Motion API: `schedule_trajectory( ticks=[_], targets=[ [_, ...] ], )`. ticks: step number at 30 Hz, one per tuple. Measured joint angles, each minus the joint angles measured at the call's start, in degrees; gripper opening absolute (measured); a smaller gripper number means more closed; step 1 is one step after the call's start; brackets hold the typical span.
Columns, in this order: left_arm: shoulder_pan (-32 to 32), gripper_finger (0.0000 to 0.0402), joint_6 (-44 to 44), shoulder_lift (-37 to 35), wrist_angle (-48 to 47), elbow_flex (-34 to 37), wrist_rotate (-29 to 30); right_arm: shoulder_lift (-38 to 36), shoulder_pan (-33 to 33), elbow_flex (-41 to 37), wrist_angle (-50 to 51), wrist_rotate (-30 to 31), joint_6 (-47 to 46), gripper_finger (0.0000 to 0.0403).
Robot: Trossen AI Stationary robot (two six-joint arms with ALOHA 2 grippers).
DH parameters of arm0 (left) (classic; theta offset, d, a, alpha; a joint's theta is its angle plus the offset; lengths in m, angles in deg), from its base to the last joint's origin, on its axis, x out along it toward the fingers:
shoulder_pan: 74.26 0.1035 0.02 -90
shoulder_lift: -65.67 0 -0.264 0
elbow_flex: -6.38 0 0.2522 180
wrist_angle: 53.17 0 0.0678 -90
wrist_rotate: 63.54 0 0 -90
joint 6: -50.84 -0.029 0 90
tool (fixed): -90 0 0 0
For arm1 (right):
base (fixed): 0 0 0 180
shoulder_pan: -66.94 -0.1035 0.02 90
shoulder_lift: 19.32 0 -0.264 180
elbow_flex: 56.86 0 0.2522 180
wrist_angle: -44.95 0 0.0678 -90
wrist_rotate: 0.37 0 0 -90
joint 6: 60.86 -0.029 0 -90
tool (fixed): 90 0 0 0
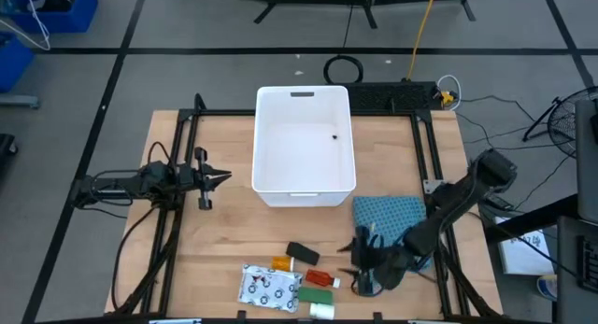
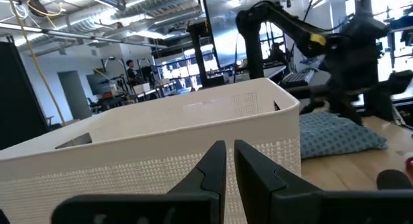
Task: Pick & place medical supplies in basket/bin
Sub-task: Put the red pill bottle into the bin
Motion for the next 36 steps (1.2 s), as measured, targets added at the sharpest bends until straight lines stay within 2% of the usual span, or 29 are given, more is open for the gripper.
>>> schedule_trajectory(
  ticks=[8,12,18,25,30,36],
  targets=[
    [0.02,0.0037,0.0,0.0,1.92,0.0,1.36,11.17,0.27,13.11,17.82,-7.81,-2.28,0.0221],
    [0.01,0.0037,0.0,0.0,2.14,0.0,1.36,12.69,0.87,14.19,16.1,-11.92,-4.6,0.0226],
    [0.0,0.0037,0.02,0.0,2.13,0.0,1.38,12.16,1.01,14.19,12.35,-11.25,-7.7,0.0226],
    [0.02,0.0037,0.11,0.0,1.8,0.0,1.4,15.07,1.12,14.21,12.02,-9.69,-9.05,0.0223],
    [0.0,0.0037,-0.28,0.0,1.84,0.0,1.4,18.62,0.43,14.12,10.55,-9.99,-10.04,0.0222],
    [0.0,0.0037,-2.73,0.0,2.12,0.0,1.49,19.2,0.49,14.17,10.51,-11.31,-9.37,0.0222]
  ],
)
